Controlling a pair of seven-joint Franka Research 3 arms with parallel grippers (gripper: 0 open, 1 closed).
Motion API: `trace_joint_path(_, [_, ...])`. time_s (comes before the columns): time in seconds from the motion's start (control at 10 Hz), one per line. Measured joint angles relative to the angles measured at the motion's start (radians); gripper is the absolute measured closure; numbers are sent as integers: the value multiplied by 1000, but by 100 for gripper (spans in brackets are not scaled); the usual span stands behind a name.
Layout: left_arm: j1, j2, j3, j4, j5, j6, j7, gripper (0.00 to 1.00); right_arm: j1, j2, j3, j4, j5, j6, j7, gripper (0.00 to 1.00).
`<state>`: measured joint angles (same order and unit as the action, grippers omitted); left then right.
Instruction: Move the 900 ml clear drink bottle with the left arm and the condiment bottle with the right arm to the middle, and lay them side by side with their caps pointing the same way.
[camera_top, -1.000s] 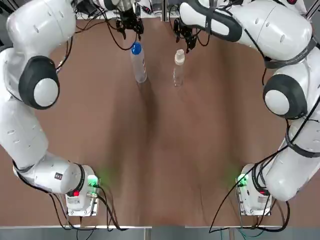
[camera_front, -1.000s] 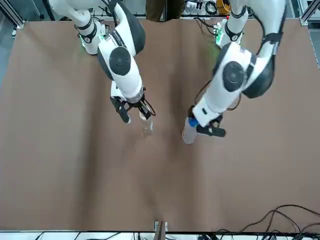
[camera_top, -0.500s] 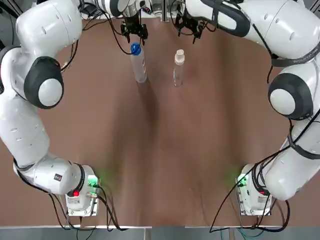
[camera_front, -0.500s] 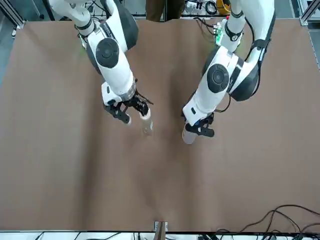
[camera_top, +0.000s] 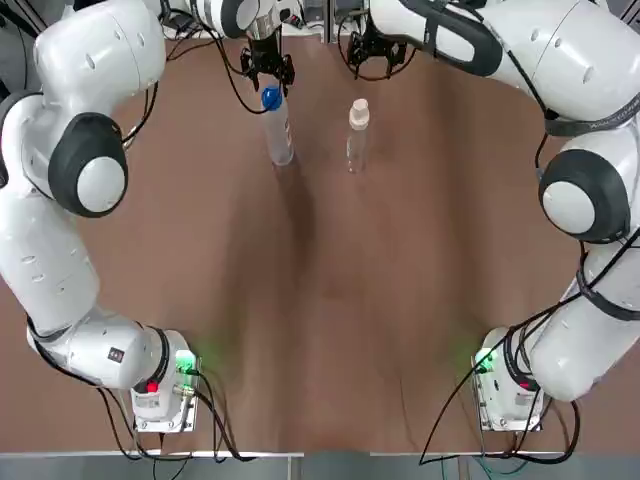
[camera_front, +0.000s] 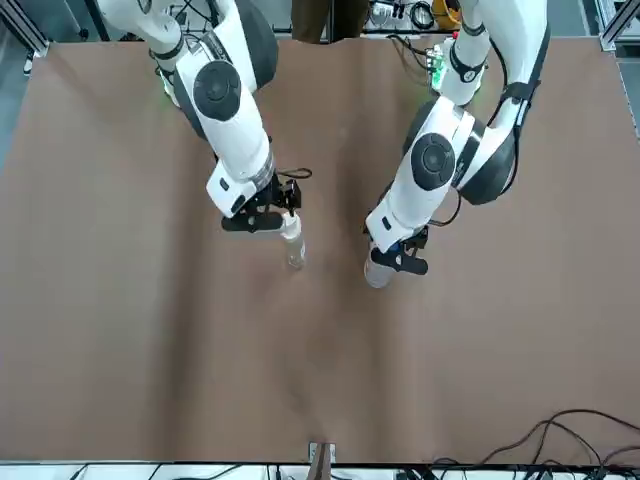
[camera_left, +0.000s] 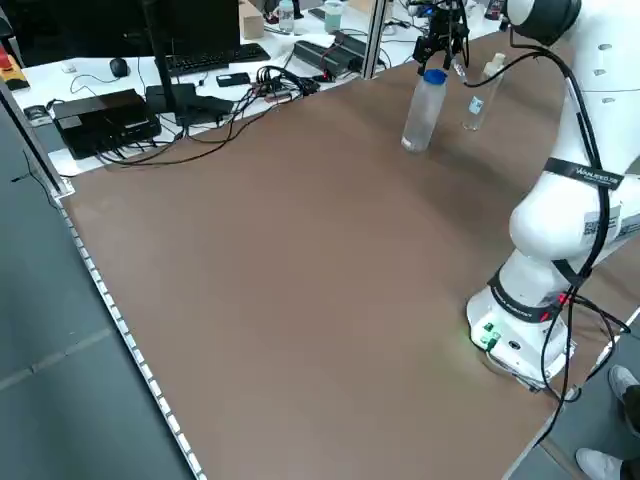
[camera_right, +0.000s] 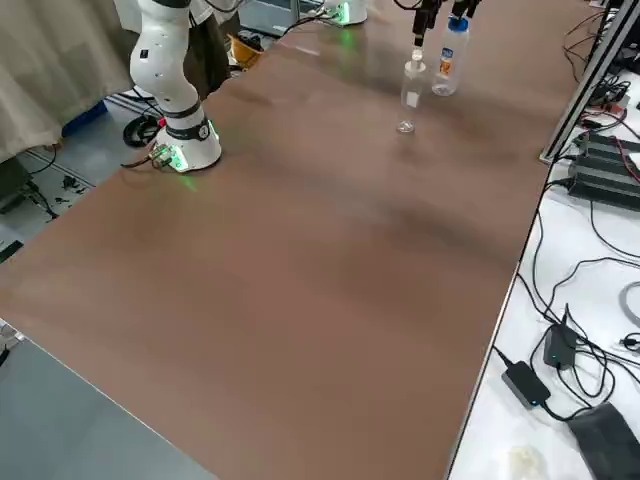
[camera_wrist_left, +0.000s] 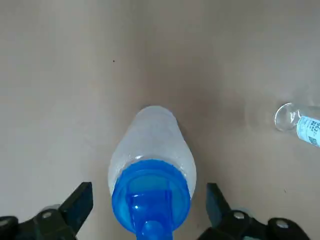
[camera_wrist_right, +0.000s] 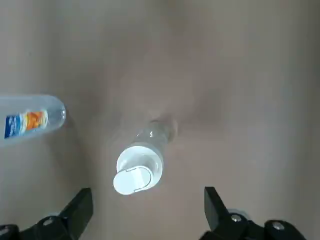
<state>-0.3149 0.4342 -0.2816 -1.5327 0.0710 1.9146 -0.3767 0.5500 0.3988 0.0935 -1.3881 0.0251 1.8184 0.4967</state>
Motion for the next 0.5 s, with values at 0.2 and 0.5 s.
trace_joint_path(0.2, [0,1,0,-7,0,0,0,0,25,0,5,-8,-42,-1,-196,1])
trace_joint_path(0.5, [-3,10,-1,-18,0,5,0,4,70,0,7,-37,-77,-1,-426,1])
